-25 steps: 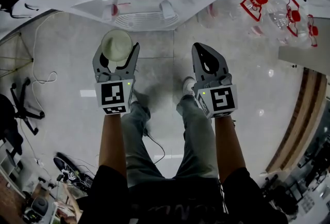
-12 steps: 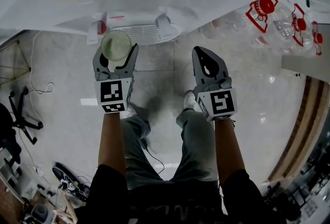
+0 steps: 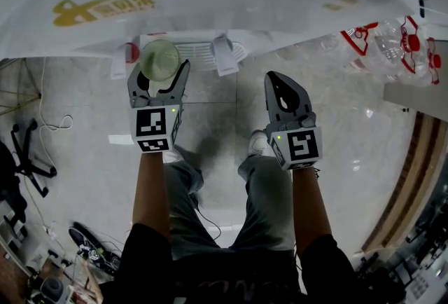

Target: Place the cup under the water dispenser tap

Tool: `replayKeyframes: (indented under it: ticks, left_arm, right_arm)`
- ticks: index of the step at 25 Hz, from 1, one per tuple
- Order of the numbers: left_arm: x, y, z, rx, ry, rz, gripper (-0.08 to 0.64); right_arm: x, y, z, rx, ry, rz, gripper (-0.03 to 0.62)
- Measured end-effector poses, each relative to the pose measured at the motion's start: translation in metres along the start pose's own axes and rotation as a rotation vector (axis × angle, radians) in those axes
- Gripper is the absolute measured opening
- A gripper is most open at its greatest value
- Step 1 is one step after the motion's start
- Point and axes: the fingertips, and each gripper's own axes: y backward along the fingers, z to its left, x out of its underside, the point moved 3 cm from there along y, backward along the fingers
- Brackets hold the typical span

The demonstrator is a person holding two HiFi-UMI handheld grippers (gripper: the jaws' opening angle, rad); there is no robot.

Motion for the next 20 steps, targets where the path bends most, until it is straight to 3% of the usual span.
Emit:
replayKeyframes:
  ticks: [10,20]
  left_arm:
    - [-0.0019,-0.0069,0.0018,0.020,0.037,0.031,0.344]
    - [-0.0016,-0.0063,-0.0018,0.030,-0.008,0.030,0.367]
  right_arm:
    - [0.0038,0.0015,-0.0037,-0.002,0.005,0.013,0.014]
    - [0.0017,0.0031,-0.0064,-0.003,0.017,0.021,0.014]
